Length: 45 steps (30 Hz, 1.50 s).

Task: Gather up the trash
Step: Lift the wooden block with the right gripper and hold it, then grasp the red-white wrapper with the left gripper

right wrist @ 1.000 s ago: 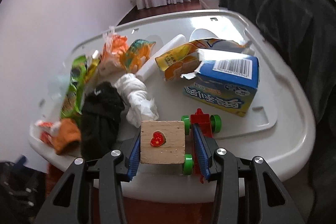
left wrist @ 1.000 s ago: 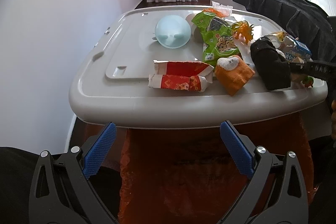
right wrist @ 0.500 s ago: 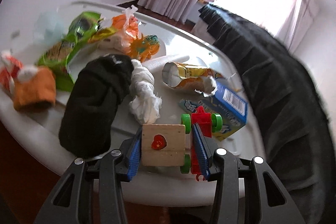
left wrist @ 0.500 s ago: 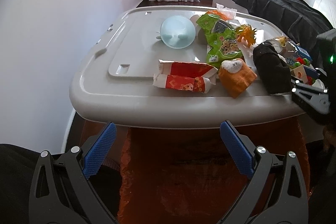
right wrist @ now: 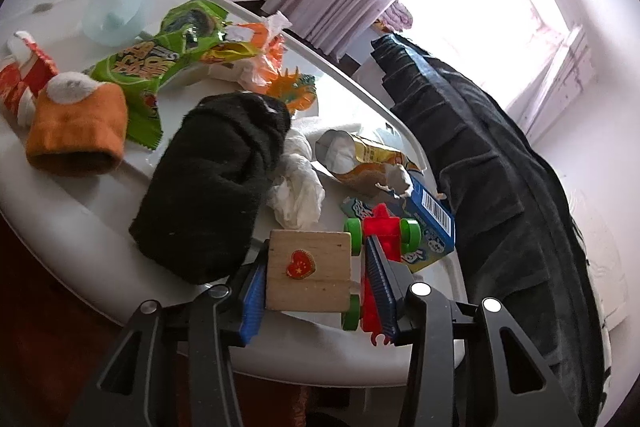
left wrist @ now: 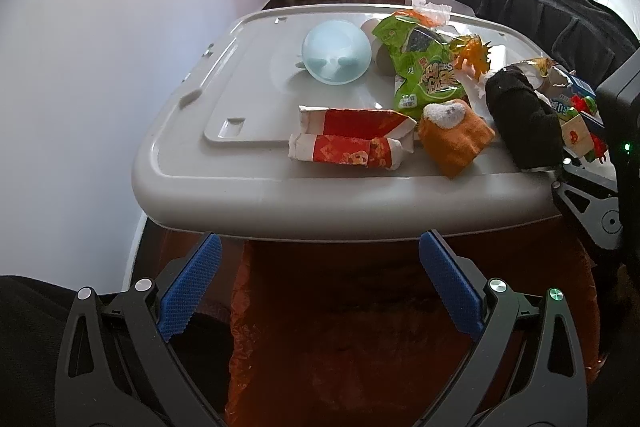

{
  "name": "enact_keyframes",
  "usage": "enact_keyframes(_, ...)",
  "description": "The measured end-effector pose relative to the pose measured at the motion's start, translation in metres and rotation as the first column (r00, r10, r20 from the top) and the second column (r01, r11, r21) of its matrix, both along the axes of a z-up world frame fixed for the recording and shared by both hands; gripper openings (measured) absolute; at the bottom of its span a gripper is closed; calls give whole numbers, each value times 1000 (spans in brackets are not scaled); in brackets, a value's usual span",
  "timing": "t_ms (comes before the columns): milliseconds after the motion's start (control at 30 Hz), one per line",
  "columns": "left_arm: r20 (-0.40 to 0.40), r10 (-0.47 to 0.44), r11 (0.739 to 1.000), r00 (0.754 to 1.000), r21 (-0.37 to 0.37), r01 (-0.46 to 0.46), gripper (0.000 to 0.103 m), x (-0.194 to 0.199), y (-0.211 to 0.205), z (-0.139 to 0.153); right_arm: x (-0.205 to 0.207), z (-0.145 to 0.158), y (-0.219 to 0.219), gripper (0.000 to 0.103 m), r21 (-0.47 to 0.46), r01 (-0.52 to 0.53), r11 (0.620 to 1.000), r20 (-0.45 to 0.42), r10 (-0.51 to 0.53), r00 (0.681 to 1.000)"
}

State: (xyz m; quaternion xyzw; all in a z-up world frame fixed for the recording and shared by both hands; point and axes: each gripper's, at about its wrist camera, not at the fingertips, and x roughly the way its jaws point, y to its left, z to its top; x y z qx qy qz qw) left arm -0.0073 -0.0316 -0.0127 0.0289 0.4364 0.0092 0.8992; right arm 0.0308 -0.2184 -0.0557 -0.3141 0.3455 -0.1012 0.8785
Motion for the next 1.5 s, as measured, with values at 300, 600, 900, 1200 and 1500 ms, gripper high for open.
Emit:
enact_keyframes(300,0,9,1000,1000,-11,-9,96,0,3,0,9,4,-14,45,82,45,996,-34,-42,999)
enact_keyframes(600,-5,12,1000,1000,-9,-12,96,0,2,0,19,5,-27,49,198,74,977,-80,-59,995)
enact_keyframes(900,-10,13,1000,1000,-1,-13,96,2,3,-1,32,11,-54,38,452,111,885,-146,-50,988)
enact_keyframes(1200,22,-19,1000,1000,26,18,96,27,8,14,16,50,-69,38,614,57,788,-60,-25,998)
enact_keyframes(1500,-26,-394,903,919,178,392,96,52,-18,14,17,49,-78,38,646,84,759,-77,-44,996)
